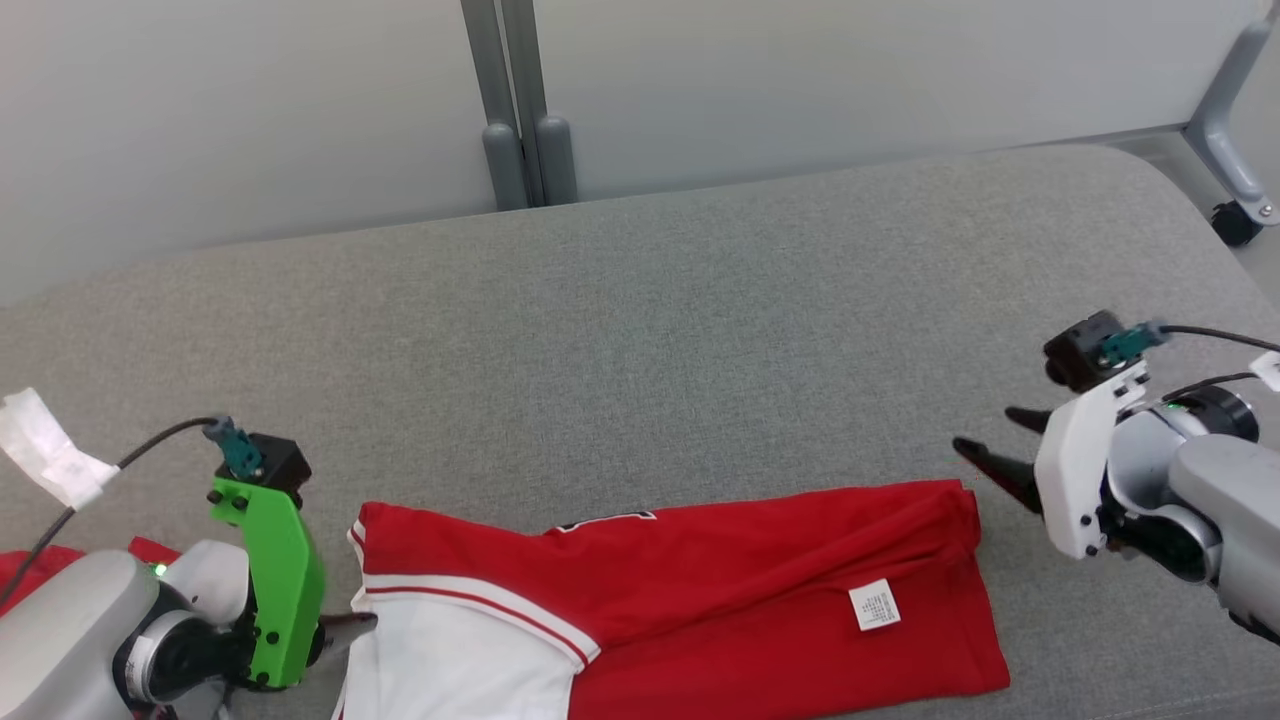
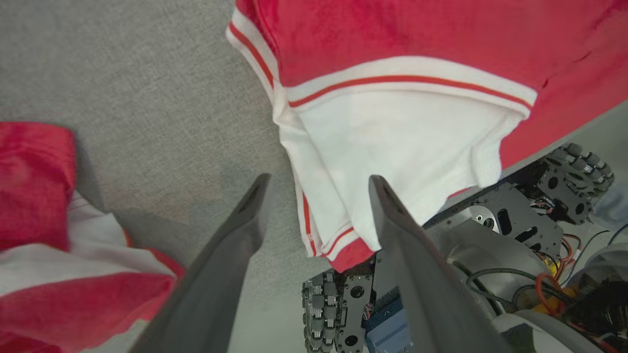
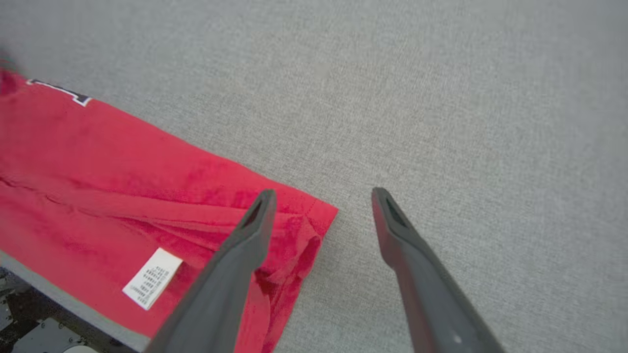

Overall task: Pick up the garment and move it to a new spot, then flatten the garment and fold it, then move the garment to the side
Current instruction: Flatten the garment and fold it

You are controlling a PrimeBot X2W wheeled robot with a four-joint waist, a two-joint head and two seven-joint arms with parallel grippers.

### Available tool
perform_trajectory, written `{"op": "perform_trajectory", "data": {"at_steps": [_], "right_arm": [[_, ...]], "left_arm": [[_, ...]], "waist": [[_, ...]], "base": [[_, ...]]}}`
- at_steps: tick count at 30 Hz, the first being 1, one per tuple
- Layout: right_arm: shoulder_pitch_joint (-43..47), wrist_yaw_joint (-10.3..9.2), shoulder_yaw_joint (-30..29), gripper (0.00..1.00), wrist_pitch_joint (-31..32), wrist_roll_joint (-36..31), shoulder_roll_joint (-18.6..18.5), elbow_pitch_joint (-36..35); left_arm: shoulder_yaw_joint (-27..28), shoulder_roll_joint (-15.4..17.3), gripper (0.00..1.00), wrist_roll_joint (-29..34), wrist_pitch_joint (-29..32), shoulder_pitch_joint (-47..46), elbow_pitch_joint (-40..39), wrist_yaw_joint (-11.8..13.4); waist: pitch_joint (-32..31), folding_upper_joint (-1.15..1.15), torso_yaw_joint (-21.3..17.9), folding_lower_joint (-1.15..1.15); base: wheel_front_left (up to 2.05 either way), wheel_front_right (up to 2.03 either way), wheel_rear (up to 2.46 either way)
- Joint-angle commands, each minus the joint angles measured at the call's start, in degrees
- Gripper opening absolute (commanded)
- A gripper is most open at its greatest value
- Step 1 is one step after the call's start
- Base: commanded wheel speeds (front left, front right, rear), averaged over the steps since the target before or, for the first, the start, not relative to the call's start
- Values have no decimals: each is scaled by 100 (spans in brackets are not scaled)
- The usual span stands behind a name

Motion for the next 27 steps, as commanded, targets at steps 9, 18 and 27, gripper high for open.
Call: {"op": "perform_trajectory", "data": {"at_steps": [9,18,27], "right_arm": [[784,-10,-1462,100,-2262,-22,-205,155],[2182,-9,-3912,100,-2539,-1005,556,1],[3957,-8,-5663,100,-2542,-2591,1762,-841]], "left_arm": [[863,339,100,826,-2652,553,-808,629],[1798,26,100,1072,-5413,1727,-1158,1681],[2545,-844,100,1505,-6349,2688,-1149,2035]], "waist": [[-319,0,74,0],[-358,0,106,0],[-361,0,128,0]], "base": [[0,0,0],[0,0,0],[0,0,0]]}}
